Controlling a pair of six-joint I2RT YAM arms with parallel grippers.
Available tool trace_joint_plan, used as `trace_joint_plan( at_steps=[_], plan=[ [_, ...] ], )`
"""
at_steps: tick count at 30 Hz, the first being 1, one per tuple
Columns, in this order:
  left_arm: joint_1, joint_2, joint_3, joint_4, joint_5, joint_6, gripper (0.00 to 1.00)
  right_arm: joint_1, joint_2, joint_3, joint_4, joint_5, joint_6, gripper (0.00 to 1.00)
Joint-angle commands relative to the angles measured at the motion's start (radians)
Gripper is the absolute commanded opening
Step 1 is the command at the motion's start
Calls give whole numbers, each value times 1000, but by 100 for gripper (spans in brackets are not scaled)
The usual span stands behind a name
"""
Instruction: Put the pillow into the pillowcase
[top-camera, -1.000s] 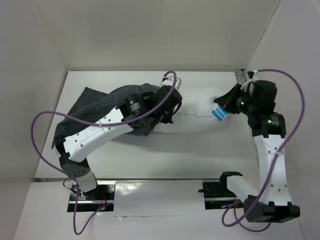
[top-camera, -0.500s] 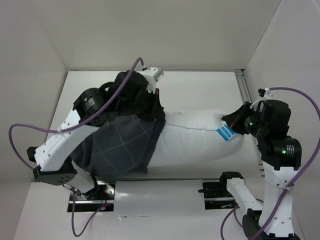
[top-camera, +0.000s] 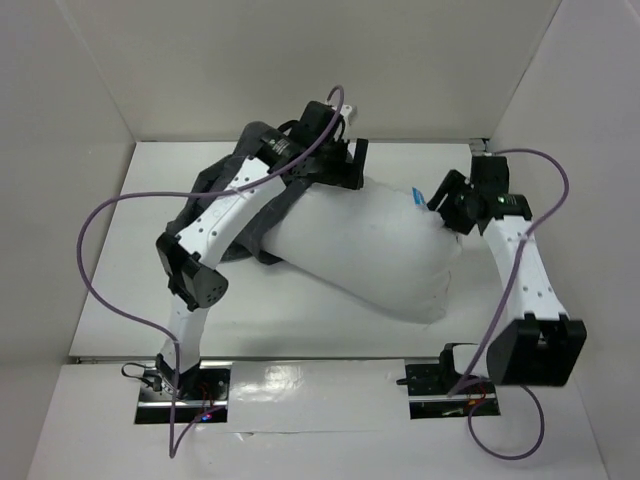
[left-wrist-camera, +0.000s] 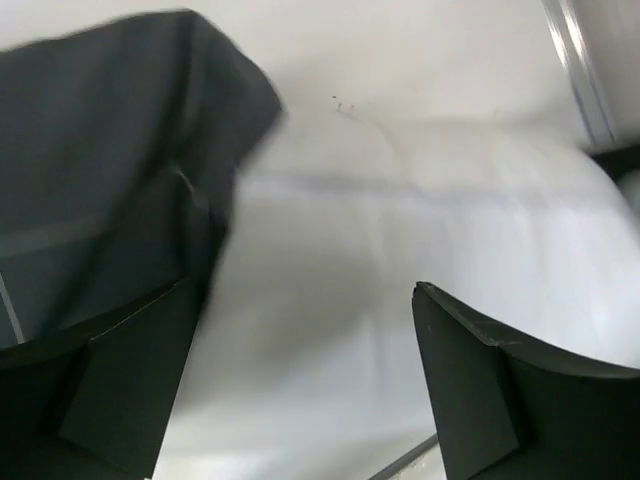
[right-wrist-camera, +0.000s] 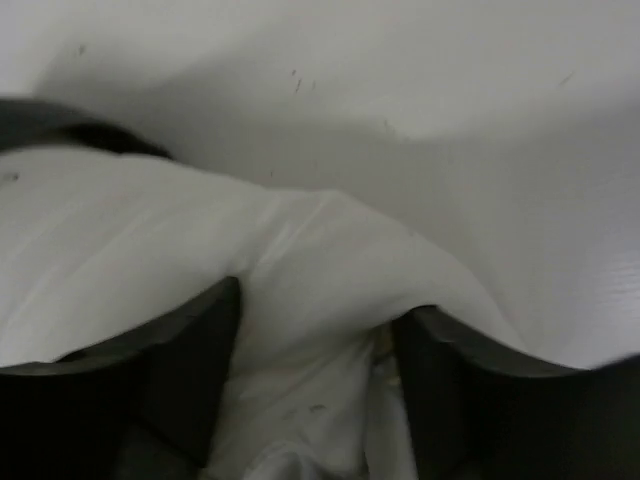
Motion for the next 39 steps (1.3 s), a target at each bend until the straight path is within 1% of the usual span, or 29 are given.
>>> trace_joint_plan(
  at_steps=[1, 2, 3, 4, 5, 6, 7, 8, 9, 10, 11, 13, 14, 15, 16, 18, 19, 23, 27, 28, 29, 30, 31, 32, 34, 36, 37, 38, 39],
  plan=[
    [-33, -219, -26, 64, -76, 55, 100, -14, 170, 122, 205, 91, 2, 74],
    [-22, -255, -38, 64, -85, 55, 100, -14, 218, 162, 208, 91, -13, 80],
    [-13, -272, -55, 64, -117, 55, 100, -24, 261, 213, 183, 109, -14, 82],
    [-13, -291, -105, 64, -140, 55, 98, -25, 321, 292, 157, 128, -26, 85],
    [-2, -310, -139, 73, -160, 55, 96, -40, 330, 315, 132, 157, -39, 88],
    [-2, -344, -176, 73, -224, 64, 93, -51, 330, 325, 132, 174, -40, 89],
    [-2, -359, -255, 73, -264, 64, 90, -67, 297, 325, 132, 174, -40, 91],
    [-2, -373, -302, 73, -298, 64, 85, -113, 272, 307, 132, 183, -40, 91],
    [-2, -387, -346, 73, -334, 64, 85, -142, 243, 307, 132, 192, -29, 91],
    [-2, -411, -429, 73, -399, 64, 87, -173, 170, 307, 132, 180, -20, 91],
    [-13, -423, -469, 73, -430, 52, 89, -208, 125, 289, 141, 147, -20, 93],
    [-13, -434, -540, 73, -492, 24, 99, -209, 38, 260, 205, 133, -38, 100],
    [4, -446, -589, 84, -509, 15, 99, -209, -26, 244, 205, 122, -50, 100],
    [13, -447, -604, 84, -522, 1, 99, -209, -45, 215, 215, 102, -50, 100],
    [24, -436, -614, 84, -545, 1, 99, -209, -46, 204, 192, 102, -63, 100],
    [47, -405, -614, 93, -546, -13, 99, -198, -58, 162, 149, 62, -73, 100],
    [47, -393, -614, 102, -581, -22, 99, -198, -58, 142, 133, 51, -73, 100],
    [59, -318, -554, 113, -631, 4, 99, -198, -105, 1, 124, 1, -102, 100],
    [82, -267, -536, 113, -681, 4, 99, -198, -156, -131, 100, -42, -139, 100],
    [97, -267, -551, 113, -706, 4, 99, -198, -165, -154, 100, -92, -150, 100],
    [128, -257, -578, 133, -720, 4, 97, -198, -185, -176, 100, -107, -150, 100],
    [146, -256, -578, 133, -692, 16, 96, -198, -185, -199, 100, -119, -150, 100],
    [165, -256, -589, 133, -667, 17, 93, -198, -200, -243, 110, -134, -150, 100],
    [182, -256, -601, 142, -615, 17, 91, -198, -200, -253, 110, -134, -150, 100],
    [202, -256, -637, 173, -573, 17, 86, -198, -200, -263, 110, -169, -141, 100],
    [202, -269, -637, 183, -549, 27, 74, -198, -179, -264, 121, -191, -129, 100],
    [202, -279, -637, 183, -538, 27, 64, -198, -165, -289, 148, -226, -116, 100],
    [202, -279, -637, 183, -529, 27, 53, -198, -148, -300, 164, -245, -107, 100],
    [190, -290, -628, 183, -492, 27, 23, -189, -132, -311, 184, -261, -107, 100]
  ],
)
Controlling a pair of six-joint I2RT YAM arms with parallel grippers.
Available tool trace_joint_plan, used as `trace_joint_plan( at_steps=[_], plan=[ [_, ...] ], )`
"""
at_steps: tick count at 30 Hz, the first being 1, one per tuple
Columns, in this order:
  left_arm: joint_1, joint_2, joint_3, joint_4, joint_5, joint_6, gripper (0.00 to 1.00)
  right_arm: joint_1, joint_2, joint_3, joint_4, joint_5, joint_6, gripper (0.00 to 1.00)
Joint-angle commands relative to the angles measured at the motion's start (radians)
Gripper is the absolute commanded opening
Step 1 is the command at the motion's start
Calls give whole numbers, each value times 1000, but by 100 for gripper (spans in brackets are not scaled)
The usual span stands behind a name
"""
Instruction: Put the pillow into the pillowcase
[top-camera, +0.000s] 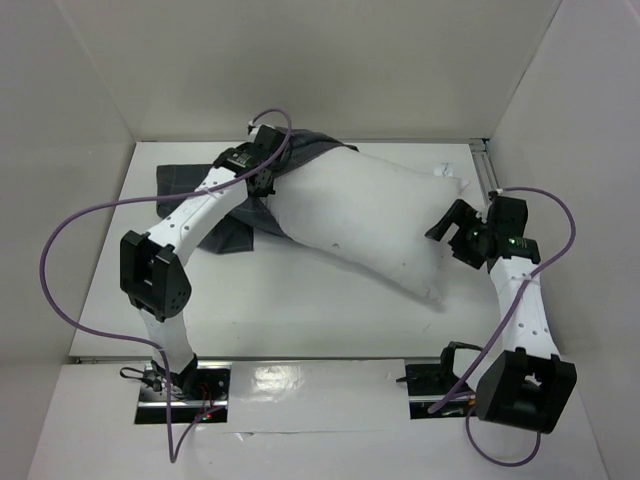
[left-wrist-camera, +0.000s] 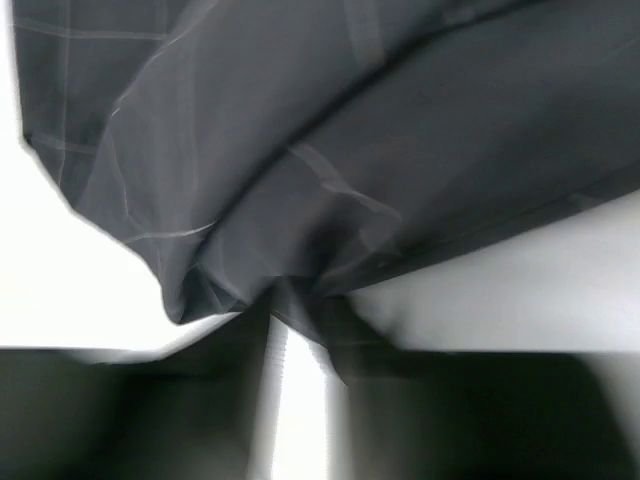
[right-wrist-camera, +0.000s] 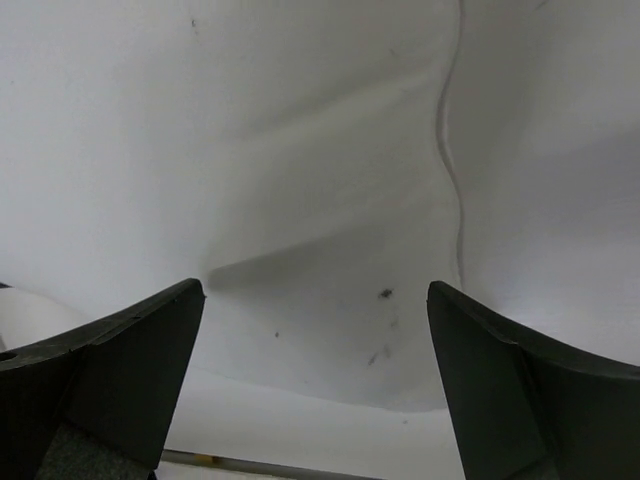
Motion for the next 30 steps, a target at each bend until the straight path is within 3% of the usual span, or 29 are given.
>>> trace_joint_plan(
  at_steps=[1, 2, 4, 5, 8, 9, 10, 13, 15, 16, 17, 19, 22, 26, 29, 30],
  plan=[
    [-38, -38, 32, 31, 90, 25, 8, 39, 56, -76, 146, -98, 46, 100],
    [-49, -38, 41, 31, 122, 39, 0, 55, 66, -97, 185, -98, 65, 100],
    [-96, -48, 68, 31, 209, 48, 0, 88, 104, -149, 275, -112, 124, 100],
    [-119, -48, 79, 31, 232, 48, 0, 118, 121, -163, 394, -174, 144, 81],
    [-227, -31, 183, 9, 340, 48, 0, 196, 216, -89, 489, -285, 227, 23],
    [-251, -16, 240, -15, 369, 48, 0, 224, 233, -35, 446, -265, 244, 7],
    [-293, 24, 382, -82, 413, 48, 0, 249, 233, 25, 415, -246, 258, 0],
    [-363, 96, 666, -138, 544, 38, 0, 348, 132, 230, 348, -105, 298, 0],
    [-390, 97, 701, -97, 639, -10, 0, 401, 84, 323, 303, 15, 298, 0],
    [-400, 80, 675, -51, 747, -30, 0, 413, 67, 332, 288, 43, 307, 0],
    [-414, 40, 562, 54, 795, -74, 0, 437, 40, 306, 276, 81, 307, 0],
    [-423, 17, 440, 118, 840, -85, 0, 464, 29, 218, 275, 97, 307, 0],
    [-423, 5, 263, 85, 788, -108, 0, 473, 7, 10, 275, 108, 316, 0],
    [-423, -64, 166, 34, 698, -108, 0, 482, -71, -246, 329, 49, 359, 0],
    [-413, -103, 199, -38, 596, -85, 14, 494, -134, -297, 308, 49, 379, 0],
    [-413, -103, 210, -58, 567, -85, 32, 494, -170, -306, 282, 66, 379, 0]
  ],
)
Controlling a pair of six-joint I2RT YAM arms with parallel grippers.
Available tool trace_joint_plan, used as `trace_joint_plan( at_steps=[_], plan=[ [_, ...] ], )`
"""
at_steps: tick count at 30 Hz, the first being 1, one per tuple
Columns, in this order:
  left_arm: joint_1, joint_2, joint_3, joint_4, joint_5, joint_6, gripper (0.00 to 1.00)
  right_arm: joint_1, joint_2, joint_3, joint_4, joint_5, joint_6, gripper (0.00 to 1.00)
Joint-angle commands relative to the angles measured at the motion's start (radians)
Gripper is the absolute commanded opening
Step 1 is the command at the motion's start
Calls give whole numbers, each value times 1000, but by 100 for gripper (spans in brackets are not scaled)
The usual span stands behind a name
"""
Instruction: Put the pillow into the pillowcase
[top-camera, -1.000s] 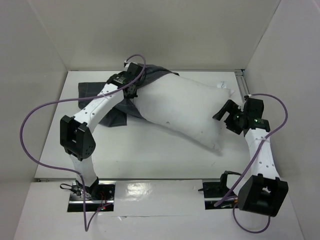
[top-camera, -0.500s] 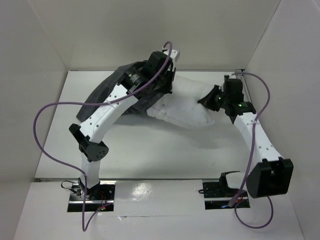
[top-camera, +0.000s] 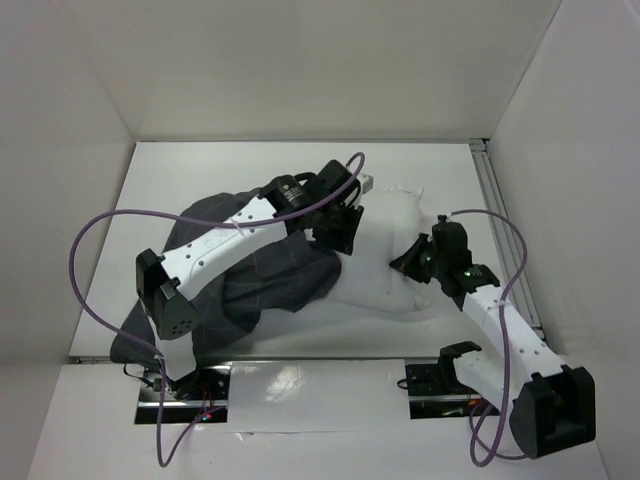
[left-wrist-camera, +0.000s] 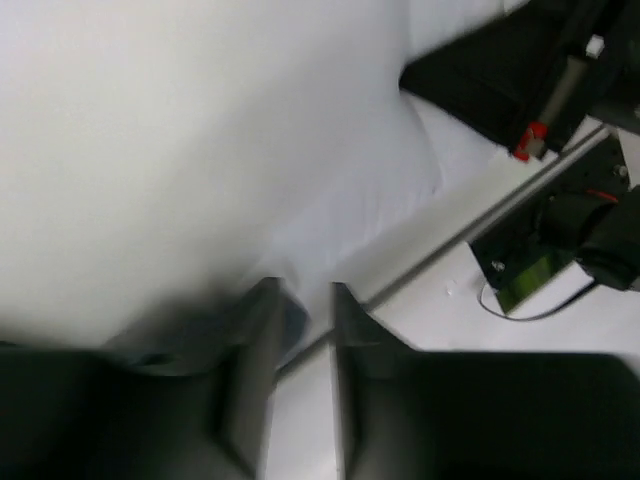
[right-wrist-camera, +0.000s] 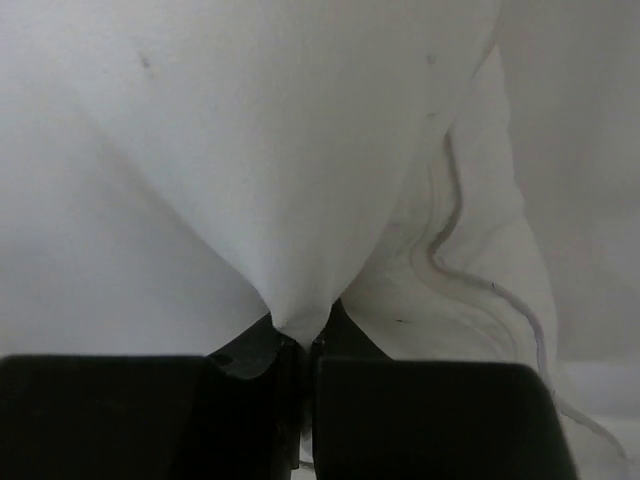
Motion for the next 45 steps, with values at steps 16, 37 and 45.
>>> trace_joint_plan(
  at_steps=[16, 37, 45],
  plan=[
    [143, -120, 192, -63, -365, -9, 86, 39, -132, 219, -274, 151, -110, 96],
    [366, -62, 43, -110, -441, -36, 93, 39, 78, 427, -233, 189, -218, 100],
    [384, -40, 11, -98, -419, -36, 90, 20, 96, 447, -222, 189, -218, 100]
  ],
)
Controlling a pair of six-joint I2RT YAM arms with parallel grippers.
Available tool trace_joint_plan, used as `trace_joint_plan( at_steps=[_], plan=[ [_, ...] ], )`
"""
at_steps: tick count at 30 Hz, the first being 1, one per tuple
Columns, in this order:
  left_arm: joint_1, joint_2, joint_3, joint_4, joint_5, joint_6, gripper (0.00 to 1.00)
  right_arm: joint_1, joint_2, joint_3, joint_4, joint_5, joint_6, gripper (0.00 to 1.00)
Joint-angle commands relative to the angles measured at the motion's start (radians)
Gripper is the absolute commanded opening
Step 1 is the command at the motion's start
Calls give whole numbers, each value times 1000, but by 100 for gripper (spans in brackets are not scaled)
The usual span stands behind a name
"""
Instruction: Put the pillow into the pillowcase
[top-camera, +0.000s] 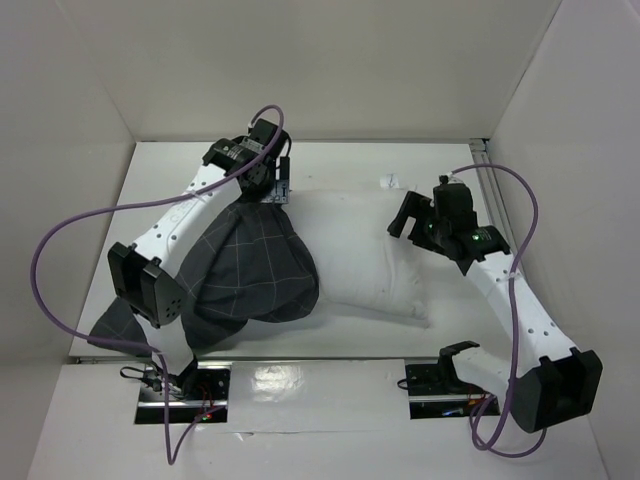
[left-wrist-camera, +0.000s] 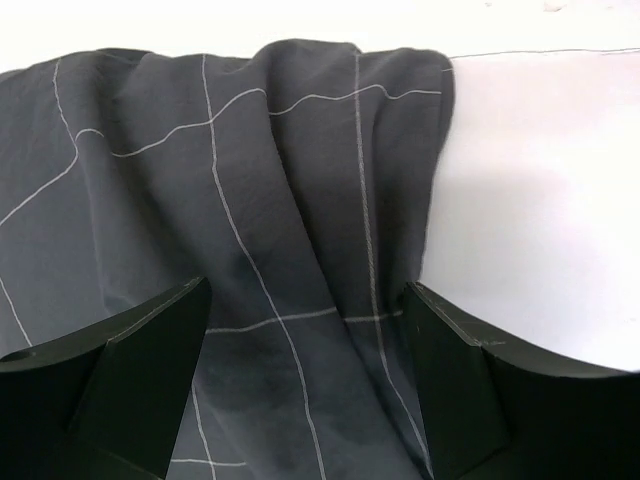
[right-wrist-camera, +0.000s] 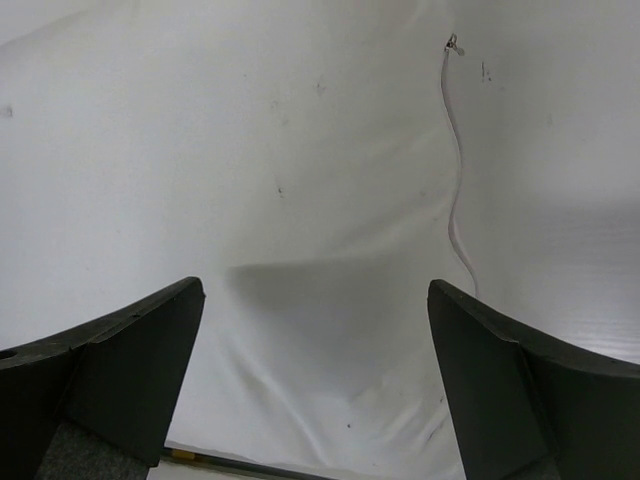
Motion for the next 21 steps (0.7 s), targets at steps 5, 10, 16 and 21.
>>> trace_joint_plan(
  at_steps=[5, 10, 16, 21],
  plan=[
    [16, 23, -4, 12, 22, -12, 90, -29, 49, 106, 31, 27, -36, 100],
    [16, 23, -25, 22, 55, -21, 84, -38, 85, 163, 31, 36, -66, 100],
    [16, 13, -25, 44, 65, 0, 78, -71, 109, 175, 21, 61, -66, 100],
    [25, -6, -15, 44, 55, 10, 82, -94, 119, 175, 21, 61, -66, 100]
  ],
)
